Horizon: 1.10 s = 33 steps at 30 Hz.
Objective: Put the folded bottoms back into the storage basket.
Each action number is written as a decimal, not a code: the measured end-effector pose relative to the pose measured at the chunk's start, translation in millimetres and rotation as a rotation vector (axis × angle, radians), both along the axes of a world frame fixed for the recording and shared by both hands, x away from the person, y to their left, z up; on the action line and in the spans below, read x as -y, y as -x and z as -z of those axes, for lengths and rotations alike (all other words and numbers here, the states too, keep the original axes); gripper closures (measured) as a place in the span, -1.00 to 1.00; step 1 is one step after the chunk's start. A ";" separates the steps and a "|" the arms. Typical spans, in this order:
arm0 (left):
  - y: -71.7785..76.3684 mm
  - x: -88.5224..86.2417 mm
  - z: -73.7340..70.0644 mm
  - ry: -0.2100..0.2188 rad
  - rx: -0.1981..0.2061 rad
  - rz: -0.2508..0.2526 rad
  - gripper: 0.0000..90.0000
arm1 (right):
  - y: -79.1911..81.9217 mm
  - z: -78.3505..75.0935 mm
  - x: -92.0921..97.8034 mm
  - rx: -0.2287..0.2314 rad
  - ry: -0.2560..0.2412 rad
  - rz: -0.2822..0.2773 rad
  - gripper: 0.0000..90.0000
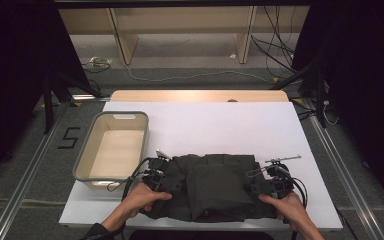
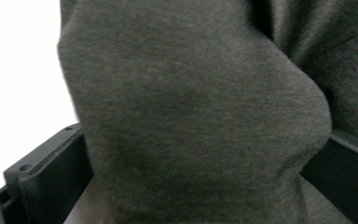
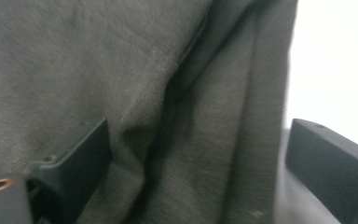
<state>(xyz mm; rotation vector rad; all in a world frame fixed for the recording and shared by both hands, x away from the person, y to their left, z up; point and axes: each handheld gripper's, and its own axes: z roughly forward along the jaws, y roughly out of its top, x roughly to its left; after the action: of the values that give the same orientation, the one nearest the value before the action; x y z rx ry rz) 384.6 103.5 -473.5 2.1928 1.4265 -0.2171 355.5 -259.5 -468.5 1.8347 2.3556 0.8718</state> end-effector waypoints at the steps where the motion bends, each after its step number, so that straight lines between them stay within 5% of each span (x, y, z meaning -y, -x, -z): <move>1: 0.3 0.4 -0.2 0.004 0.005 0.011 -0.99 | -0.5 1.9 -1.8 -0.008 0.005 0.000 -0.92; 6: 2.3 0.9 -2.1 0.084 0.013 0.026 -0.54 | 0.2 2.7 -12.3 -0.004 0.037 -0.026 -0.90; 9: 1.5 1.2 -1.4 0.124 0.013 0.016 -0.20 | 2.2 0.6 -14.9 0.007 0.015 -0.042 -0.55; 11: 2.1 2.2 -0.9 0.134 0.019 0.007 -0.01 | 2.8 0.2 -16.3 -0.011 -0.053 -0.062 -0.18; 18: 6.3 2.1 -6.2 0.155 0.074 0.003 0.61 | 2.5 0.8 -17.0 0.018 -0.027 -0.040 0.59; 23: 11.7 3.5 -15.5 0.152 0.128 0.040 0.69 | 4.4 -3.8 -15.0 0.050 -0.045 -0.050 0.79; 27: 15.4 -2.7 -32.3 0.203 0.169 0.036 0.70 | 7.3 -11.6 -15.2 0.097 -0.056 -0.057 0.81; 33: 15.9 -13.0 -54.6 0.252 0.220 0.025 0.70 | 11.2 -31.3 -12.0 0.197 -0.140 -0.044 0.82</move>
<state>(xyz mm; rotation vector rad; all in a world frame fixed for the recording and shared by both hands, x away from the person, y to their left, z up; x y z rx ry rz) 368.7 116.5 -418.9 1.9634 1.1840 -0.1499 344.4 -247.5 -437.2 1.6594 2.2743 1.1908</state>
